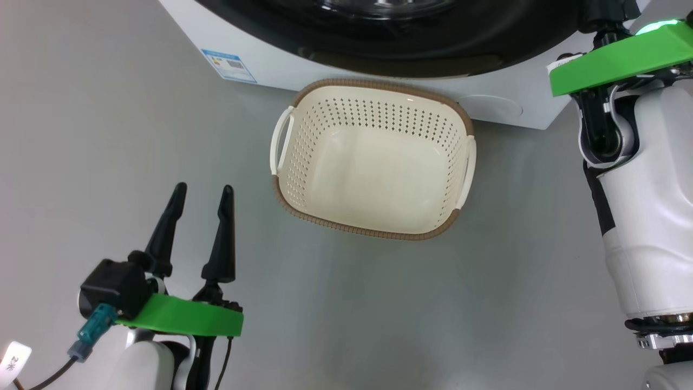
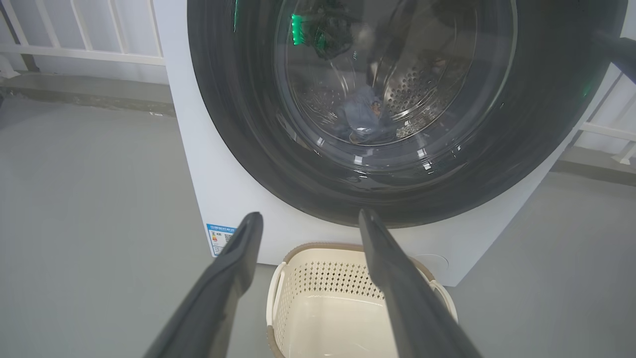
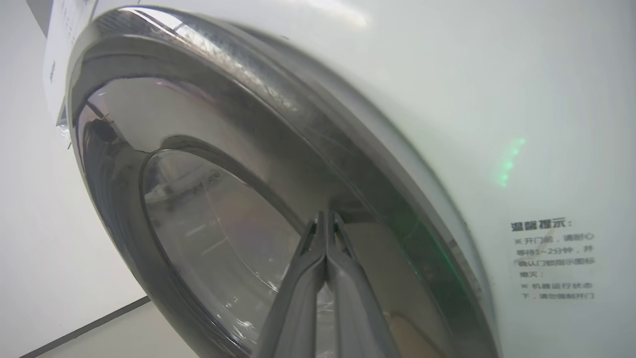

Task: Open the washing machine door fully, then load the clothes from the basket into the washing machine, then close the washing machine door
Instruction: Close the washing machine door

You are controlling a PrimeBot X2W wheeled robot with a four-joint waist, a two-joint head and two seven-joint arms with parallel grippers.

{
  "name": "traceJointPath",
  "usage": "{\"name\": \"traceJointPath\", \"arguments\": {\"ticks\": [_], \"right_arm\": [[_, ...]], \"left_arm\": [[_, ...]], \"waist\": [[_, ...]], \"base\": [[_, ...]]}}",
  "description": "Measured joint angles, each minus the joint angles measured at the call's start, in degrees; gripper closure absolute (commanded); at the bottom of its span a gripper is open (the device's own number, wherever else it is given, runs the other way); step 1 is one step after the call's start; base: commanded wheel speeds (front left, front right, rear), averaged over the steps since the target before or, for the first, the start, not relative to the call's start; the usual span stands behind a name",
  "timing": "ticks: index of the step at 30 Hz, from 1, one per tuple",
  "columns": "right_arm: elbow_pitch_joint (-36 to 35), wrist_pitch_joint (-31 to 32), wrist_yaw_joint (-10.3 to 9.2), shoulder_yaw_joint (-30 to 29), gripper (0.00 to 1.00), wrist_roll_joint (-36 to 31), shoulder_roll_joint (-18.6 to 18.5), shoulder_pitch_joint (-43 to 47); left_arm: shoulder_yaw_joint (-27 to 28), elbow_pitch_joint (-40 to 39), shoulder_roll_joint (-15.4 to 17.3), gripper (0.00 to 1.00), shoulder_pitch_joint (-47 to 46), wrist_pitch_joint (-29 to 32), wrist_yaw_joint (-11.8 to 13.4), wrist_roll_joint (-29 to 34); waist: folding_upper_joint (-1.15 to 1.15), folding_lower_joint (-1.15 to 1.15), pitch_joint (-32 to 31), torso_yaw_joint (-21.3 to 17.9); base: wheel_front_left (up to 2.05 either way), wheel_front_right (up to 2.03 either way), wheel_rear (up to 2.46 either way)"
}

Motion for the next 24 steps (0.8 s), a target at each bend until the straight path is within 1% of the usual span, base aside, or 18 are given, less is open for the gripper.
{"name": "traceJointPath", "arguments": {"ticks": [4,12,13,15,17,18,19,24], "right_arm": [[0.2,0.0,-0.01,2.0,1.00,0.1,-0.3,0.7],[0.3,0.0,-0.01,5.8,1.00,0.7,0.0,6.2],[0.3,0.0,-0.01,6.1,0.98,0.7,0.0,6.9],[0.1,0.0,-0.01,6.3,0.88,1.3,0.2,8.4],[-0.2,0.0,-0.01,6.6,0.56,1.3,0.2,10.0],[-0.4,0.0,-0.01,6.7,0.18,1.3,0.3,10.9],[-0.6,0.0,-0.01,6.9,0.00,1.4,0.3,11.8],[-1.9,0.0,-0.01,7.9,0.00,1.6,0.3,17.1]], "left_arm": [[0.5,0.4,0.0,0.00,0.0,0.0,0.0,0.0],[1.8,1.9,0.0,0.00,0.7,0.0,0.0,0.5],[1.9,2.0,0.0,0.00,0.8,0.0,0.0,0.6],[2.3,2.3,0.0,0.00,1.5,0.0,0.0,1.1],[2.8,2.6,0.1,0.00,2.3,0.0,0.0,1.5],[3.1,2.8,0.1,0.00,2.6,0.0,0.0,1.5],[3.4,3.0,0.2,0.00,3.0,0.0,0.0,1.5],[4.6,3.6,1.1,0.00,5.0,0.0,0.0,1.6]], "waist": [[0.00,0.00,-0.9,-0.5],[0.00,0.00,-3.2,-1.8],[0.00,0.00,-3.6,-2.0],[0.00,0.00,-4.4,-2.3],[0.00,0.00,-5.3,-2.7],[0.00,0.00,-5.8,-2.9],[0.00,0.00,-6.2,-3.1],[0.00,0.00,-8.7,-4.3]], "base": [[0.00,0.00,0.00],[0.00,0.00,0.00],[0.00,0.00,0.00],[0.00,0.00,0.00],[0.00,0.00,0.00],[0.00,0.00,0.00],[0.00,0.00,0.00],[0.00,0.00,0.00]]}}
